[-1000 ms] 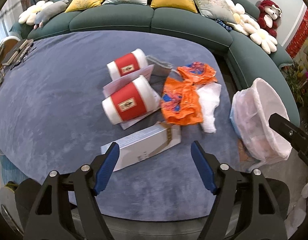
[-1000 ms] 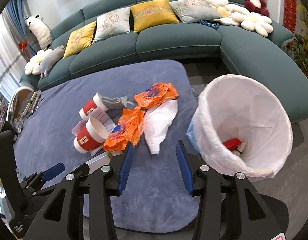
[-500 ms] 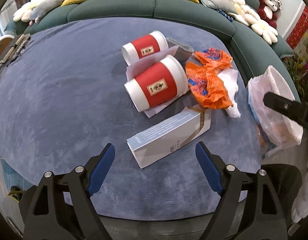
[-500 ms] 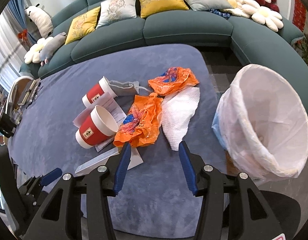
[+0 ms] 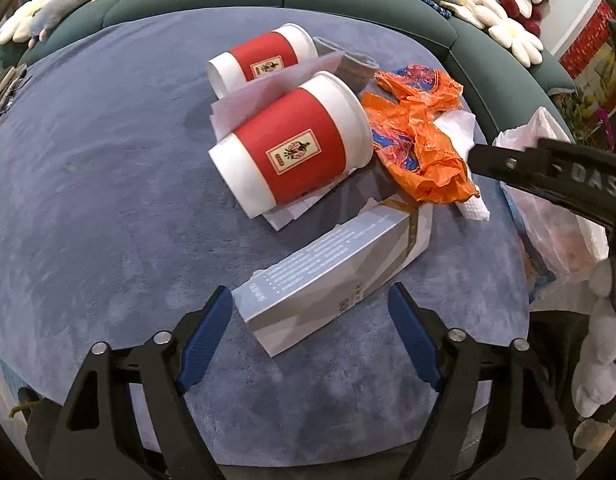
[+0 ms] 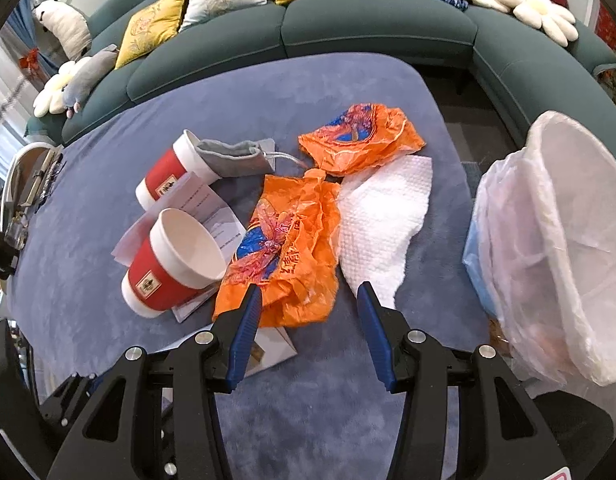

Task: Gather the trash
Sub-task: 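Grasp the orange plastic bag with the right gripper while the left grasps the white box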

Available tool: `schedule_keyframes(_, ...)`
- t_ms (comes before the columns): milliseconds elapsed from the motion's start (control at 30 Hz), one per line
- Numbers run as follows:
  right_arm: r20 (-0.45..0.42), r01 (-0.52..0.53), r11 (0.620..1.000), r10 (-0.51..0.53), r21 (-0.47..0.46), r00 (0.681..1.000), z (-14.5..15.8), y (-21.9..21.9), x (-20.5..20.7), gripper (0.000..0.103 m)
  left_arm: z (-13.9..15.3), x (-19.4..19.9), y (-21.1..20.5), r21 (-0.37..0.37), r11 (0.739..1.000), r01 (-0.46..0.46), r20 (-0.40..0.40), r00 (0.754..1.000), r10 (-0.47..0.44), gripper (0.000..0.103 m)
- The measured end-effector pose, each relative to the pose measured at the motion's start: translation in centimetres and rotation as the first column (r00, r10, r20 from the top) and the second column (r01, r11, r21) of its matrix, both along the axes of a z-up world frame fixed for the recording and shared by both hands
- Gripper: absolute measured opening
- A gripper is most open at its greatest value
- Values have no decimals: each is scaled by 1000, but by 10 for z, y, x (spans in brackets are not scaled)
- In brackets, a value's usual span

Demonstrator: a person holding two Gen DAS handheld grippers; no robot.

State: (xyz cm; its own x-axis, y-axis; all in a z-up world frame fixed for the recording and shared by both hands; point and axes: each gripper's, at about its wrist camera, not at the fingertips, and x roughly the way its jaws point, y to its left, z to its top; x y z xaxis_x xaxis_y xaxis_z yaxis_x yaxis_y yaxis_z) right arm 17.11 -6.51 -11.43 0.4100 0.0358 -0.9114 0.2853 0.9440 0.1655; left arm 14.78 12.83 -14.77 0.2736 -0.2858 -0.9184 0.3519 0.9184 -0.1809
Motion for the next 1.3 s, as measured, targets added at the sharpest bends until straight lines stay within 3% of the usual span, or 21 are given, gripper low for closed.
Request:
schedule_keyframes(200, -44, 1, 1000, 0, 17, 999, -19, 1, 14, 49, -3, -2, -7, -3, 1000, 25, -29, 999, -25, 55)
schedule_keyframes(367, -65, 3, 1000, -2, 23, 998, -31, 1, 17, 47, -7, -8, -13, 8, 999, 46, -54, 997, -45, 51)
schedule_keyframes(433, -63, -2, 1000, 3, 28, 998, -32, 2, 17, 36, -8, -11, -13, 3, 999, 46, -67, 997, -45, 51)
schedule_keyframes(633, -3, -35, 999, 35, 29, 999, -19, 2, 9, 20, -3, -15, -16, -24, 999, 39, -83, 996, -41, 53)
schedule_keyframes(933, 84, -28, 999, 27, 22, 996, 19, -16, -14, 19, 0, -27, -40, -30, 996, 89, -89, 992, -91, 54)
schedule_keyframes(1100, 124, 17, 1000, -20, 26, 992, 39, -41, -30, 19, 10, -26, -49, -29, 997, 66, -52, 996, -68, 66)
schedule_keyframes(1300, 143, 51, 998, -54, 27, 988, 49, -62, -45, 19, 12, -15, -64, 4, 997, 77, -27, 997, -77, 67)
